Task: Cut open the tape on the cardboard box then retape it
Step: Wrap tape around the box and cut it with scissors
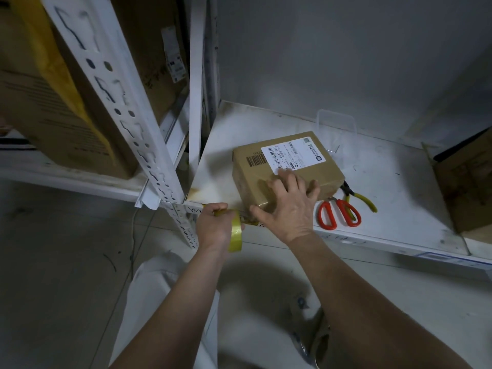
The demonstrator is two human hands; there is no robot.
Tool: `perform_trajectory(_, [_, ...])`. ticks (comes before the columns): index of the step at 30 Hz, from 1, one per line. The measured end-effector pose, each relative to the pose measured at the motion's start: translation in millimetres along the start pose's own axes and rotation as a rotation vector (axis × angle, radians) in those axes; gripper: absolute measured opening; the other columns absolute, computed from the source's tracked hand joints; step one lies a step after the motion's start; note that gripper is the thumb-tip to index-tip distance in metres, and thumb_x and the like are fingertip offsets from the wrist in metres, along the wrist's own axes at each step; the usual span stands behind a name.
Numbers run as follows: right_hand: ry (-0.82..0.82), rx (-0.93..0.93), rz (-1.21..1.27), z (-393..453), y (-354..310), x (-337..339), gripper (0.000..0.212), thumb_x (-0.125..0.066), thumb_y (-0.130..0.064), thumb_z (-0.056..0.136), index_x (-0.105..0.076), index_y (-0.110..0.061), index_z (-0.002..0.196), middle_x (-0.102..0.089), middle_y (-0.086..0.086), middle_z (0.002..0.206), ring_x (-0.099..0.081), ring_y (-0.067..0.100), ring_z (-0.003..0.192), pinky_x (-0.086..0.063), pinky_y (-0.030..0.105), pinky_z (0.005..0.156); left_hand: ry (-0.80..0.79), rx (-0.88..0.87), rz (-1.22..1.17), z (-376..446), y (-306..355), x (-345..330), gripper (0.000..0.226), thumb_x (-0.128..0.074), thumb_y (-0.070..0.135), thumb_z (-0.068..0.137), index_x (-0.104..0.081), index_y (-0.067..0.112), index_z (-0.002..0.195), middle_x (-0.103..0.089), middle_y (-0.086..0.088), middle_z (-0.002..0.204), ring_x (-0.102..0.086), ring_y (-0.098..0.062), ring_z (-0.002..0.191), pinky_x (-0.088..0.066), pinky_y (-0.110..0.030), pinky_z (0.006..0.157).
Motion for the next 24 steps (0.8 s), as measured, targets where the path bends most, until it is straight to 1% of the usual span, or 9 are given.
perform_trajectory(4, [0.007, 0.026, 0.022, -11, 16, 5, 0.054, -0.059, -0.058, 0.065, -0.058, -0.021, 0.104, -0.051, 0.004, 0.128, -0.041, 0.025, 0.127, -0.021, 0.061, 0.107, -0.044, -0.003, 0.011, -10, -2, -8, 0.019, -0.061, 0.001, 0.083, -0.058, 0.019, 0.09, -0.064, -0.012, 0.099, -0.066, -0.022, 0.05, -0.05, -0.024, 0.052])
perform_trajectory(8, [-0.041, -0.016, 0.093, -20, 27, 10, 0.061, -0.047, -0.055, 0.062, -0.055, -0.02, 0.111, -0.049, 0.0, 0.131, -0.037, 0.021, 0.131, -0.018, 0.053, 0.113, -0.09, -0.011, -0.001, -22, -2, -14, 0.016, -0.062, 0.003, 0.085, -0.059, 0.019, 0.08, -0.065, -0.012, 0.082, -0.063, -0.02, 0.04, -0.051, -0.029, 0.056])
perform_trajectory(10, [-0.055, -0.029, 0.145, -25, 30, 16, 0.059, -0.055, -0.046, 0.062, -0.053, -0.017, 0.114, -0.05, 0.001, 0.131, -0.037, 0.02, 0.131, -0.02, 0.048, 0.114, -0.118, -0.021, 0.025, -29, -1, -15, 0.012, -0.058, 0.009, 0.089, -0.061, 0.017, 0.081, -0.065, -0.012, 0.076, -0.063, -0.02, 0.04, -0.052, -0.03, 0.056])
perform_trajectory(13, [-0.113, -0.05, 0.212, -32, 35, 20, 0.059, -0.069, -0.027, 0.064, -0.05, -0.017, 0.119, -0.048, 0.001, 0.134, -0.034, 0.018, 0.134, -0.018, 0.044, 0.117, -0.143, -0.031, 0.051, -36, 1, -14, 0.015, -0.056, 0.011, 0.092, -0.061, 0.017, 0.079, -0.065, -0.01, 0.073, -0.062, -0.021, 0.04, -0.051, -0.029, 0.056])
perform_trajectory(15, [-0.152, -0.07, 0.227, -38, 37, 22, 0.062, -0.071, -0.019, 0.066, -0.049, -0.02, 0.125, -0.044, -0.004, 0.14, -0.029, 0.015, 0.138, -0.015, 0.045, 0.118, -0.133, -0.038, 0.069, -40, 2, -11, 0.015, -0.055, 0.011, 0.093, -0.06, 0.017, 0.08, -0.064, -0.009, 0.074, -0.062, -0.019, 0.039, -0.049, -0.027, 0.055])
perform_trajectory(18, [-0.232, -0.122, 0.316, -40, 40, 27, 0.066, -0.072, -0.007, 0.07, -0.049, -0.022, 0.13, -0.038, -0.007, 0.145, -0.025, 0.011, 0.14, -0.02, 0.038, 0.118, -0.121, -0.07, 0.109, -46, 7, -8, 0.019, -0.053, 0.014, 0.094, -0.059, 0.019, 0.077, -0.065, -0.009, 0.083, -0.063, -0.021, 0.044, -0.047, -0.027, 0.055])
perform_trajectory(20, [-0.279, -0.125, 0.309, -40, 42, 28, 0.068, -0.071, 0.0, 0.071, -0.049, -0.023, 0.132, -0.037, -0.009, 0.146, -0.027, 0.01, 0.138, -0.02, 0.028, 0.114, -0.167, -0.076, 0.139, -53, 12, -11, 0.016, -0.055, 0.014, 0.094, -0.061, 0.017, 0.08, -0.064, -0.009, 0.085, -0.062, -0.017, 0.041, -0.046, -0.024, 0.05])
perform_trajectory(22, [-0.289, -0.142, 0.271, -37, 50, 29, 0.069, -0.068, 0.006, 0.072, -0.049, -0.024, 0.132, -0.037, -0.01, 0.145, -0.033, 0.011, 0.135, -0.019, 0.022, 0.11, -0.24, -0.076, 0.165, -62, 17, -18, 0.009, -0.055, 0.01, 0.093, -0.062, 0.012, 0.088, -0.059, -0.005, 0.078, -0.055, -0.006, 0.031, -0.041, -0.015, 0.035])
perform_trajectory(24, [-0.276, -0.169, 0.214, -32, 58, 32, 0.07, -0.067, 0.009, 0.073, -0.048, -0.026, 0.13, -0.039, -0.01, 0.144, -0.04, 0.014, 0.131, -0.027, 0.026, 0.11, -0.295, -0.069, 0.192, -68, 17, -25, 0.008, -0.055, 0.008, 0.092, -0.063, 0.01, 0.091, -0.055, -0.002, 0.074, -0.052, -0.001, 0.029, -0.037, -0.012, 0.029])
Point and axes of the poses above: each hand's wrist, its own z-axis towards the middle knuckle, its own x-axis out of the back of the hand, y = z × x, the point moved 9 cm from there along z, towards the middle knuckle
